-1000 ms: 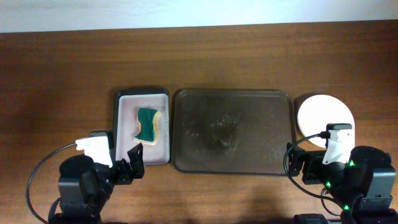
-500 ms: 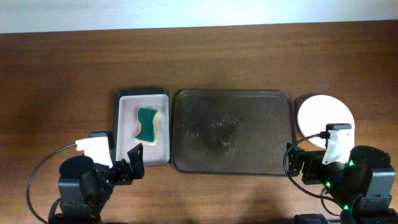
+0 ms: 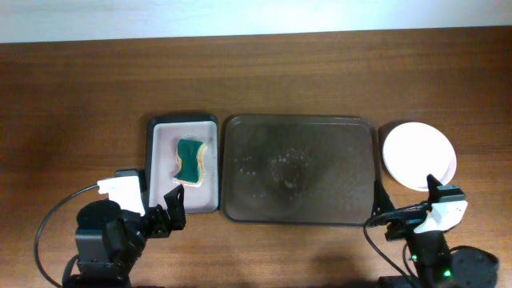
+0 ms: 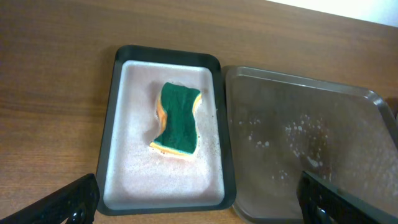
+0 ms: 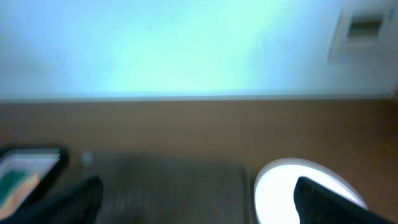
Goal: Clean dirty plates on tray and stack at the side
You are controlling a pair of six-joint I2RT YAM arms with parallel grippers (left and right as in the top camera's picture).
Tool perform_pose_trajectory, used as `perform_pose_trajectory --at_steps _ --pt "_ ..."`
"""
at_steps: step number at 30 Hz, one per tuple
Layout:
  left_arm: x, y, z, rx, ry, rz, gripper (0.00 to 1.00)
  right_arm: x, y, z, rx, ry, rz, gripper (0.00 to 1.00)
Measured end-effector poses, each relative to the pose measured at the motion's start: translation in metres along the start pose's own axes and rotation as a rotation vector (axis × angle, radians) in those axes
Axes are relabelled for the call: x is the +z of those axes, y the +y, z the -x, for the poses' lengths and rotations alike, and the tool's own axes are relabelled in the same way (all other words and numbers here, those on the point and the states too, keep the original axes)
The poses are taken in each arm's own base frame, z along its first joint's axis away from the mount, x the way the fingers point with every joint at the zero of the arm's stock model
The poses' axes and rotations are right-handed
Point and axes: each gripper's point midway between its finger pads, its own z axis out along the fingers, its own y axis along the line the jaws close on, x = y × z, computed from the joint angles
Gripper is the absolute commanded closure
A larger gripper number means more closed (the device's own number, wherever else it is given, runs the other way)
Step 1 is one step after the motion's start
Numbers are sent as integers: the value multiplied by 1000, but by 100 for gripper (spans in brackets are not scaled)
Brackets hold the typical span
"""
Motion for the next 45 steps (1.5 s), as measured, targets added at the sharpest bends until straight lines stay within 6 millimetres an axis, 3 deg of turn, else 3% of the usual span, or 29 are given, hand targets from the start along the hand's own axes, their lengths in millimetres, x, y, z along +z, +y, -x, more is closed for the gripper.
perform_pose_trajectory --at_steps 5,12,14,20,45 --pt "0 0 0 0 1 1 1 22 4 -3 -18 -199 39 1" --pt "0 1 0 0 0 3 1 37 3 -27 -28 -322 50 1" --pt "0 1 0 0 -1 3 0 48 0 -56 -27 -257 45 1" --pt "0 1 0 0 1 3 1 57 -3 -111 -80 -44 32 1" --pt "0 1 -3 -1 11 5 1 57 -4 -111 -104 -44 30 1"
